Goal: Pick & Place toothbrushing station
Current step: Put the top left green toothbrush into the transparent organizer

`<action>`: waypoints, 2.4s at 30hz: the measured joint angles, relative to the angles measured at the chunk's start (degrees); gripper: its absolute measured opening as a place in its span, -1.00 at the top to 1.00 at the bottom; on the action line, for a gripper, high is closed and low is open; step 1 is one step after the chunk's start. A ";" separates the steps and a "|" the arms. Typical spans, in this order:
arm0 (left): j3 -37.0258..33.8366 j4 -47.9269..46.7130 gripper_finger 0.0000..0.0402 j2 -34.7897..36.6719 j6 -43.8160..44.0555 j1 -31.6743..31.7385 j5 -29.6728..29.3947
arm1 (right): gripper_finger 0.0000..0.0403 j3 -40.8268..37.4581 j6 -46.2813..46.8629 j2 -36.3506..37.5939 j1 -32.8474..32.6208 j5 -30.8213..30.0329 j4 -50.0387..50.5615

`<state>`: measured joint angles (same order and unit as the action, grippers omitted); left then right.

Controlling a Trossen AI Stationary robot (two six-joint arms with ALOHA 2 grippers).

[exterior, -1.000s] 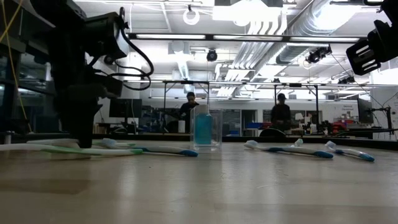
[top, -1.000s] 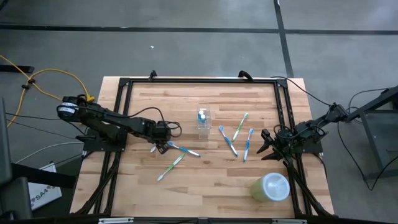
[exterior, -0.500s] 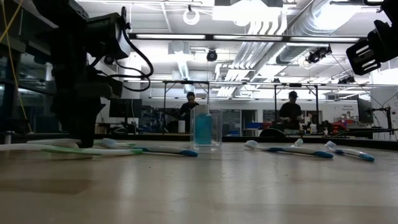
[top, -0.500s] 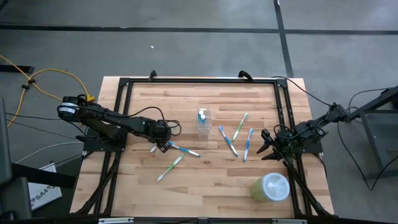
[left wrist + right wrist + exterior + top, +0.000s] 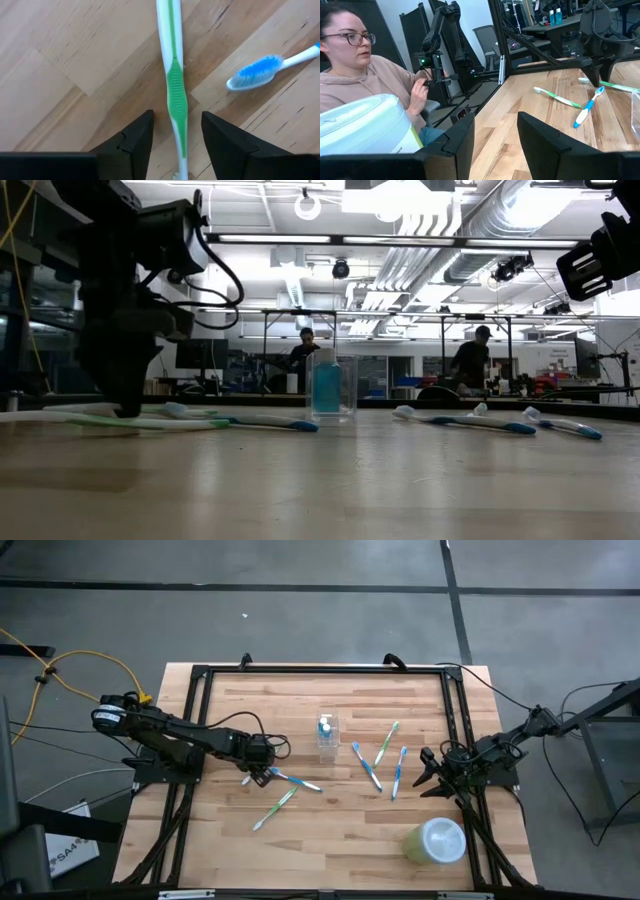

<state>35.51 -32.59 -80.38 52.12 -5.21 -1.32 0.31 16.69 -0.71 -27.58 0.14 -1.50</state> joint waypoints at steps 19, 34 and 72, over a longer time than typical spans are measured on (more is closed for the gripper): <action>-0.07 -1.89 0.80 -0.02 0.48 -0.02 0.71 | 0.30 0.01 0.00 0.02 0.01 0.00 0.00; -0.35 -3.57 0.94 4.35 0.48 -0.22 2.31 | 0.30 -0.01 0.00 0.01 0.00 0.00 0.01; 17.03 -11.12 0.95 9.03 -50.66 -0.62 -39.41 | 0.30 0.01 0.00 0.02 0.01 0.00 0.00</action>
<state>52.53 -43.70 -71.35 1.45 -5.84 -40.73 0.32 16.69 -0.69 -27.57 0.14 -1.50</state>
